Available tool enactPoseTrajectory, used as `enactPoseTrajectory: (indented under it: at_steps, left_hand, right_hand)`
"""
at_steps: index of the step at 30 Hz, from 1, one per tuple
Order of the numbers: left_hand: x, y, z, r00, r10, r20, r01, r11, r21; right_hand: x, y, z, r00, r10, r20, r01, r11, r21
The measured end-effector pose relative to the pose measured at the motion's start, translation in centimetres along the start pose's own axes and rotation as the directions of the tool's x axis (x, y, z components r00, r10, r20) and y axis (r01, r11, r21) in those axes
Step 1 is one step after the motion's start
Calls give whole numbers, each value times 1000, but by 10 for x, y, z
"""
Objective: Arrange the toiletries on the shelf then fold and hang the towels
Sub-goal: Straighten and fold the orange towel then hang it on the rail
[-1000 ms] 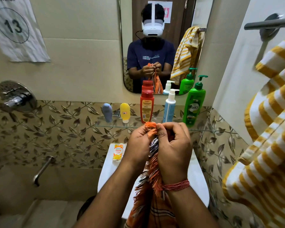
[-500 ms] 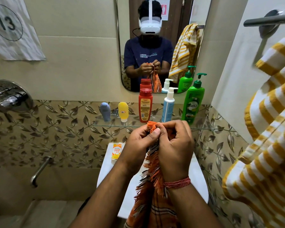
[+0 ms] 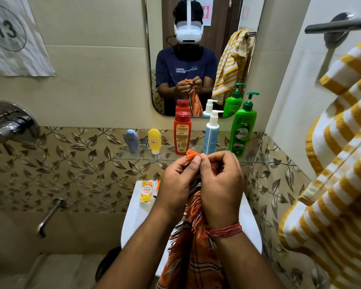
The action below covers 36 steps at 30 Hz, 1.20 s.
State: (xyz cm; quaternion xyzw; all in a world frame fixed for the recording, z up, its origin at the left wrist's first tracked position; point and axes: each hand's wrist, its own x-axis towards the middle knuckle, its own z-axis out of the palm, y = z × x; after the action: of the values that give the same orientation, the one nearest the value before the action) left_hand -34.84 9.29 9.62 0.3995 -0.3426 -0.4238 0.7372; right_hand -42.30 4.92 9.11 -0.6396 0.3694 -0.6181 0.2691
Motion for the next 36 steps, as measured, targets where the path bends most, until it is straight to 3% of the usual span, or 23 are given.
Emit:
enactPoseTrajectory:
  at_steps: [4,7,11,16,20,24,27,34,36]
  left_hand:
    - [1,1,3,991,15,-134,-17,1000,-15]
    - [3,4,-3,980,68,-188,-57,996,63]
    - [6,15,-18,973,143,-181,-93,961,260]
    - [6,33,-25,979,162,-121,-112,934,338]
    - [6,38,-26,987,146,-60,-118,934,336]
    - [8,40,-21,987,159,11,-152,921,359]
    - [8,42,-19,983,185,-5,-169,910,379]
    - [8,39,-19,977,213,-14,-180,854,489]
    - [9,40,-17,973,232,6,-204,839,504]
  right_hand:
    - [-4,-2,-1,994,-50,102,44,997,60]
    - [-3,1,-6,950,-54,307,9,989,147]
    - [2,11,-23,850,-22,527,-73,985,157]
    - [5,25,-39,663,11,748,-142,983,112]
    - [3,30,-43,696,-62,715,-53,989,138]
    - [1,28,-40,655,-117,747,-81,971,223]
    - [1,26,-41,677,-107,729,-84,972,221]
    - [2,11,-49,617,-241,749,52,962,267]
    - [0,4,-47,567,-269,778,112,962,251]
